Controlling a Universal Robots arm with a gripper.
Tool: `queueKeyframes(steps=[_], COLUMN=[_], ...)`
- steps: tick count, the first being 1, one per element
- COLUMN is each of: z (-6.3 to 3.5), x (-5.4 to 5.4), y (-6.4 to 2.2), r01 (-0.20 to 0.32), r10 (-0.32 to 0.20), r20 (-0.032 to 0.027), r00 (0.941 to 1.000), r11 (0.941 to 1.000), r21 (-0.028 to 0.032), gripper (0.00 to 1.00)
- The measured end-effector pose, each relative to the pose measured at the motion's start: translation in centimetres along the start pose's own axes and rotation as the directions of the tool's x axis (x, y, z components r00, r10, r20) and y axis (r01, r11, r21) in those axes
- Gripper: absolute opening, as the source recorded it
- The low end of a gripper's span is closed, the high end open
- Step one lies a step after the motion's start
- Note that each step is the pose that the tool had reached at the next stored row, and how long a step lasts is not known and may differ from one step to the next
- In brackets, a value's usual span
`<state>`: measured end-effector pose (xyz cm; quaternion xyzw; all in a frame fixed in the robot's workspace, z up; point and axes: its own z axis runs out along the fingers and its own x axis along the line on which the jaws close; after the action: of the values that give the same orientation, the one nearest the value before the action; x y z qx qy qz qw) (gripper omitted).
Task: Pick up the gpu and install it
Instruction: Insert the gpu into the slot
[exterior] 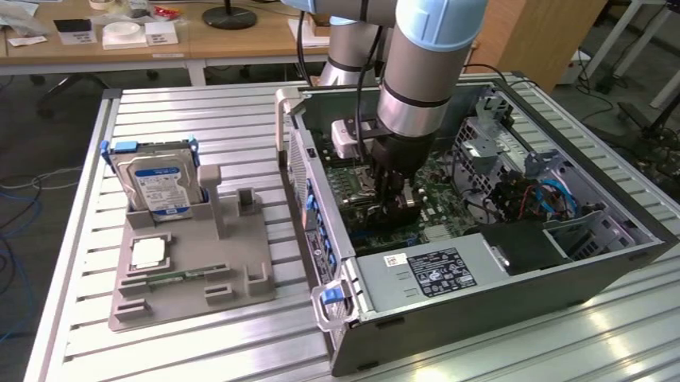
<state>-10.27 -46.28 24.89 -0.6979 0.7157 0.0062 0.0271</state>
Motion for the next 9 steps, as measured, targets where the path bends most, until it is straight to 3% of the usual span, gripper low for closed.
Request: queueKeyframes(steps=[7,8,9], z=[0.05,0.02,0.02], x=[-0.02,0.0,0.0], y=[0.01,0.0,0.0], r01=[0.0,0.0,0.0], r10=[0.0,0.0,0.0], r20=[0.0007,0.0002,0.0002], r00=[1.0,1.0,1.0], r11=[1.0,1.0,1.0], r21=[0.0004,0.0001,0.0001], gripper=[0.27,0.4,0.4])
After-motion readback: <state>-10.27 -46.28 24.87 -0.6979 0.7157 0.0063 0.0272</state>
